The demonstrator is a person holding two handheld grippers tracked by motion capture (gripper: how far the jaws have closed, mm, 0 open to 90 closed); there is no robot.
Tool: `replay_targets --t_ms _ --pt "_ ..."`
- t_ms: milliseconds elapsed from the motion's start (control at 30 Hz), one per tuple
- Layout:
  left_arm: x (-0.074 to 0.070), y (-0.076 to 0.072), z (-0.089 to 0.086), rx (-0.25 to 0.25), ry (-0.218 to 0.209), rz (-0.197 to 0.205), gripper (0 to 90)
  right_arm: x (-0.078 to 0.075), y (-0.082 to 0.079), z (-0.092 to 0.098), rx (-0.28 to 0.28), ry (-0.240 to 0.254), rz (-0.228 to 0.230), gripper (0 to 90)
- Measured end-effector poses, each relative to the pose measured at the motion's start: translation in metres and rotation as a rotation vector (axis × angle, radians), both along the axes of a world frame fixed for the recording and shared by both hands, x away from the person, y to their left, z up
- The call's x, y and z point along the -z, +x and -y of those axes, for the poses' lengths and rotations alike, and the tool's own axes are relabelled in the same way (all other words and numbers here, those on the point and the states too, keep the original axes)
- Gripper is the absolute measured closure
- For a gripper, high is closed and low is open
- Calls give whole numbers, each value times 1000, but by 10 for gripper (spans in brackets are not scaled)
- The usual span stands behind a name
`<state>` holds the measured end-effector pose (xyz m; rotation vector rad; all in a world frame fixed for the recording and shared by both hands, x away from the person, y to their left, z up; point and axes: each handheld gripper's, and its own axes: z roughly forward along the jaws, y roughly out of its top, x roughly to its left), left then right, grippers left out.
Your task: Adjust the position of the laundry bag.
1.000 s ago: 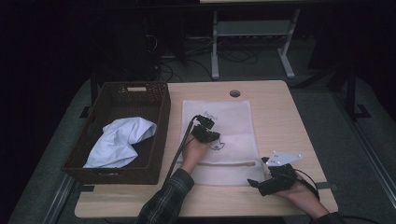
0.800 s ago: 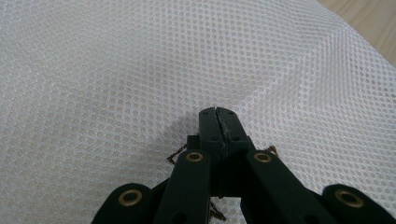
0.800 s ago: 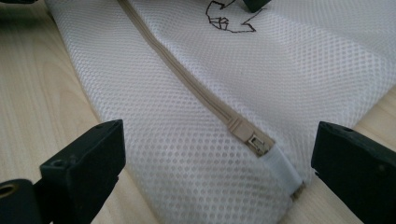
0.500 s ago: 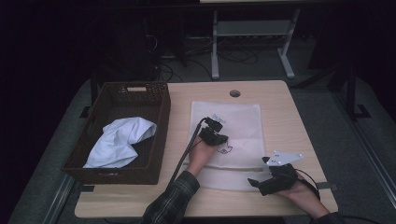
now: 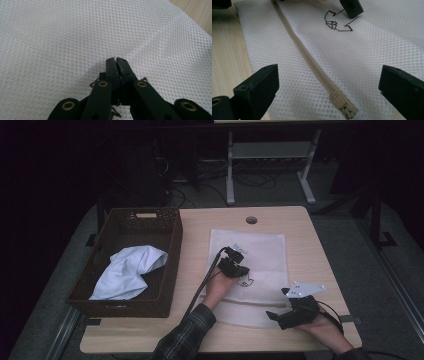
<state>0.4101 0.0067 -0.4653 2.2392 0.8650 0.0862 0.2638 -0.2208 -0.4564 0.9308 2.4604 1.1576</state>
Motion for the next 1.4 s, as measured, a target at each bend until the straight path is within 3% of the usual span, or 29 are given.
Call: replay_targets --t_ms 167,467,533,567,700,967,1100,1400 --pt "-3 -2 -3 16 1 -3 809 0 0 0 2 -2 -2 23" --pt "-13 -6 -15 48 -3 -22 542 0 0 2 5 1 2 23" --pt "-16 -9 -19 57 -13 -22 522 0 0 2 7 2 2 23" --pt "-18 -10 -21 60 -15 -19 458 0 0 2 6 0 1 23" --pt "-24 -17 -28 72 -26 -3 365 0 0 2 8 -1 -2 23" --pt "-36 -32 -40 81 -5 40 289 1 0 2 9 -9 -1 23" --pt "-38 -40 -48 84 -28 48 261 2 0 2 10 -10 0 23" --pt "-42 -58 -67 75 -32 84 204 3 2 2 14 -4 -3 23"
